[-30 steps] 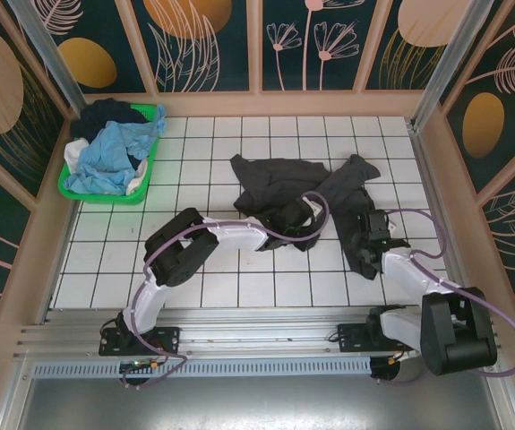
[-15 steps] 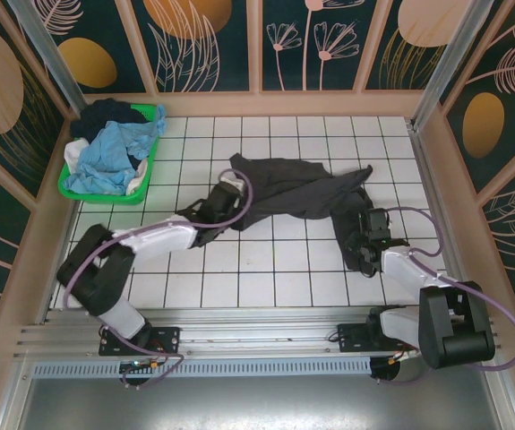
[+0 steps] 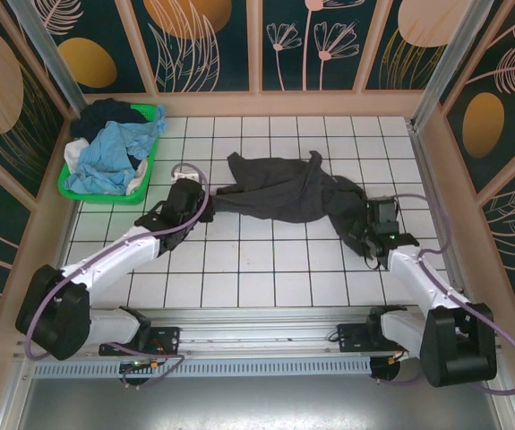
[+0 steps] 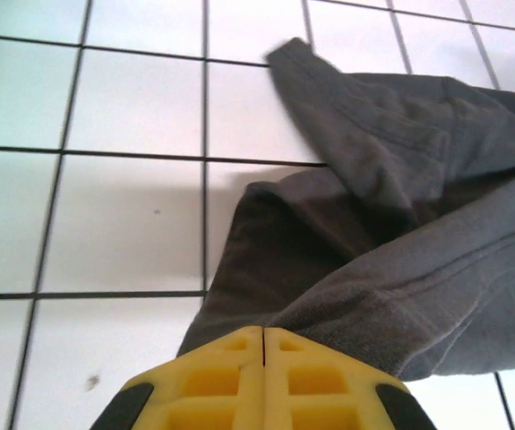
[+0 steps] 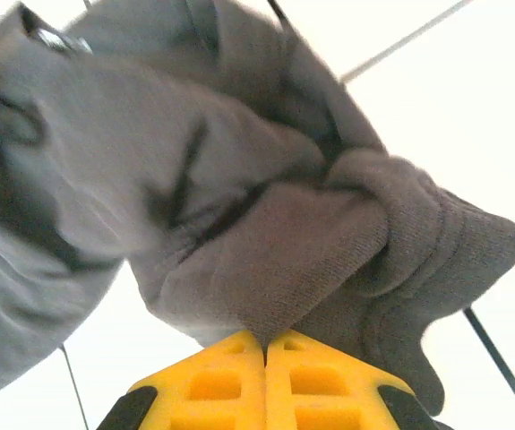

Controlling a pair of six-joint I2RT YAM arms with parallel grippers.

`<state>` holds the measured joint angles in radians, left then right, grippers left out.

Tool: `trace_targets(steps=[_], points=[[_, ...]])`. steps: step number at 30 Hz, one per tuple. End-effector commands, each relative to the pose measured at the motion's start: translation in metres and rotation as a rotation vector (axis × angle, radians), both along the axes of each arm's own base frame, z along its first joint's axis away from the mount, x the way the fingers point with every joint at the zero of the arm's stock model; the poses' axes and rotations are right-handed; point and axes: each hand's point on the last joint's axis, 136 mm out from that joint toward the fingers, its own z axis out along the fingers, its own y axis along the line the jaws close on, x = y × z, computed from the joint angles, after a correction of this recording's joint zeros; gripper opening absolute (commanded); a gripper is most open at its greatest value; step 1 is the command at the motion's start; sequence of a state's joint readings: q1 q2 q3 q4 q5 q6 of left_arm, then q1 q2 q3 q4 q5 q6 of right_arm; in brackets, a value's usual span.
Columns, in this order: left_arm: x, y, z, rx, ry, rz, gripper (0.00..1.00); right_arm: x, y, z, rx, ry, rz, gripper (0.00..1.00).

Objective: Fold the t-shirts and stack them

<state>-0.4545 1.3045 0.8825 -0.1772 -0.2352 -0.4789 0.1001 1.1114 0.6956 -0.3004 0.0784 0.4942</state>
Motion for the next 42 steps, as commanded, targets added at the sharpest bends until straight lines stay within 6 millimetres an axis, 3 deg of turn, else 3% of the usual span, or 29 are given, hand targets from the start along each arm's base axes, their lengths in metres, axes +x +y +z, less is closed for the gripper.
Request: trace_targets(steps=[1,3,6,8,9,11,13,16,18,19,21,25,26,29,32,34,35,38,42], points=[[0.029,0.044,0.080,0.009,-0.135,0.142,0.00,0.035,-0.021,0.068,-0.103,-0.103,-0.023,0.00],[0.045,0.073,0.126,0.001,-0.217,0.208,0.00,0.055,-0.037,0.115,-0.137,-0.174,-0.053,0.00],[0.055,0.116,0.177,0.027,-0.266,0.322,0.00,0.069,-0.061,0.177,-0.216,-0.252,-0.127,0.00],[0.047,0.135,0.193,0.062,-0.281,0.386,0.00,0.064,-0.073,0.195,-0.248,-0.276,-0.162,0.00],[0.039,0.140,0.195,0.067,-0.297,0.411,0.00,0.058,-0.076,0.194,-0.253,-0.286,-0.181,0.00],[0.025,0.138,0.181,0.028,-0.319,0.399,0.00,0.047,-0.078,0.165,-0.244,-0.279,-0.188,0.00],[0.012,0.133,0.144,-0.021,-0.288,0.379,0.00,0.038,-0.077,0.118,-0.207,-0.236,-0.178,0.03],[-0.013,0.130,0.065,-0.060,-0.160,0.383,0.00,0.018,-0.069,0.028,-0.092,-0.059,-0.132,0.17],[-0.030,0.131,0.025,-0.070,-0.090,0.393,0.00,0.003,-0.058,-0.010,-0.031,0.022,-0.114,0.32],[-0.037,0.133,0.012,-0.073,-0.067,0.410,0.00,-0.003,-0.054,-0.019,-0.010,0.033,-0.107,0.37],[-0.048,0.130,-0.005,-0.091,-0.039,0.399,0.00,-0.014,-0.046,-0.026,0.023,0.026,-0.090,0.39],[-0.054,0.121,-0.017,-0.133,-0.003,0.360,0.00,-0.018,-0.041,-0.018,0.048,-0.022,-0.084,0.44],[-0.054,0.119,-0.018,-0.139,0.000,0.357,0.12,-0.017,-0.040,-0.018,0.048,-0.024,-0.079,0.47],[-0.047,0.110,-0.010,-0.172,-0.027,0.312,0.24,-0.012,-0.041,-0.025,0.046,-0.002,-0.083,0.50],[-0.037,0.089,0.004,-0.233,-0.049,0.204,0.24,0.000,-0.032,-0.026,0.069,0.014,-0.054,0.51],[-0.032,0.074,0.009,-0.277,-0.057,0.132,0.15,0.010,-0.019,-0.021,0.064,0.000,-0.018,0.51],[-0.030,0.068,0.010,-0.292,-0.058,0.108,0.15,0.017,-0.005,-0.017,0.061,-0.015,0.018,0.51],[-0.023,0.057,0.008,-0.293,-0.052,0.070,0.36,0.040,0.055,-0.003,0.048,-0.050,0.161,0.53],[-0.012,0.045,-0.008,-0.298,0.009,0.034,0.37,0.067,0.148,-0.010,-0.011,-0.028,0.358,0.63]])
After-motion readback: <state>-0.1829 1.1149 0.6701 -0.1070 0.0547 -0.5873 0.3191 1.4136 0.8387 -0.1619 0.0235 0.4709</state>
